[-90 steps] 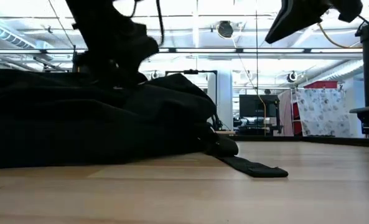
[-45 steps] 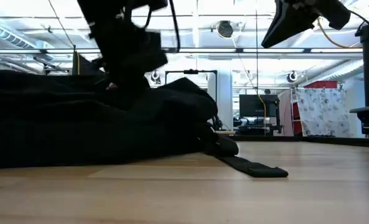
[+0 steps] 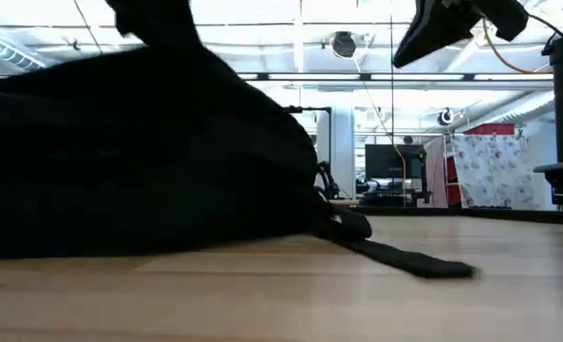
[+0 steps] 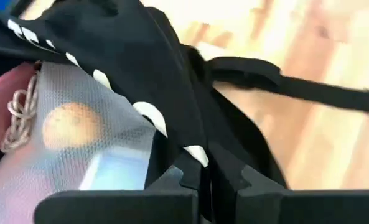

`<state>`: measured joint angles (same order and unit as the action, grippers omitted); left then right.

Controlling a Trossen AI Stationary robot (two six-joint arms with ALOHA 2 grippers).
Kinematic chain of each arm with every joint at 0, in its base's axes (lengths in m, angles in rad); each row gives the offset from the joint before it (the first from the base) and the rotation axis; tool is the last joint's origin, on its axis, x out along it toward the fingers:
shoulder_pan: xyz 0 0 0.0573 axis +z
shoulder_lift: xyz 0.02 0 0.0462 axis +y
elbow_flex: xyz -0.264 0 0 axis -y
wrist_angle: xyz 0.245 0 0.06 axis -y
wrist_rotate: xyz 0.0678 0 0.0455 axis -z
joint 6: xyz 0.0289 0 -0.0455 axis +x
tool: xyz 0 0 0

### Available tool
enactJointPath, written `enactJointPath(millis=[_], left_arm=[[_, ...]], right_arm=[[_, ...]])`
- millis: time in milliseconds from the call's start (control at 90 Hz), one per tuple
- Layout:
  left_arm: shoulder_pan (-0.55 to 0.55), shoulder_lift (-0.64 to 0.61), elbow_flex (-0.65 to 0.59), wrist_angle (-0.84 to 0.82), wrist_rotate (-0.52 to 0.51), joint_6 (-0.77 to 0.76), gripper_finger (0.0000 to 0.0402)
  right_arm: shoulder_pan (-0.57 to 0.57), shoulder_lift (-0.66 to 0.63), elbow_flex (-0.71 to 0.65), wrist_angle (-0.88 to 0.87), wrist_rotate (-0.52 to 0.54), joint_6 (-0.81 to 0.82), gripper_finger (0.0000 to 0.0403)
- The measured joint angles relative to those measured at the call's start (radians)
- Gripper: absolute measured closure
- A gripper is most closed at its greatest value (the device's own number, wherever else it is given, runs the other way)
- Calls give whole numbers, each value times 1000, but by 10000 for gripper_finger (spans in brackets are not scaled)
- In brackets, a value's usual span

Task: Unpack backpack
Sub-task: Close the black backpack

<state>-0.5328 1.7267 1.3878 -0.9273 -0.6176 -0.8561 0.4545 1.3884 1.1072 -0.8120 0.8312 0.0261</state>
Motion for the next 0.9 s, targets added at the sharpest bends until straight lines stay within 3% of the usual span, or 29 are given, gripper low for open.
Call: enactJointPath(millis=[89,211,433,578,756,900], left_arm=[[-65,0,49,-66,-1,-64,401],[-152,0,102,-200,-30,-200,401],[-288,0,111,-491,-34,-566,401],[-347,1,83,-641,45,-808,401],[-369,2,52,-640,99,-867,401],[-360,1,32,-607,86,-911,399]], right_arm=[[-6,0,0,91,-11,-88,403],[-39,0,0,230,-108,-193,403],[-138,0,0,348,-413,-240,403],[-237,0,-60,498,-610,-221,403],[-372,0,-210,739,-703,-215,396],[-456,0,-308,875,-708,-177,358]])
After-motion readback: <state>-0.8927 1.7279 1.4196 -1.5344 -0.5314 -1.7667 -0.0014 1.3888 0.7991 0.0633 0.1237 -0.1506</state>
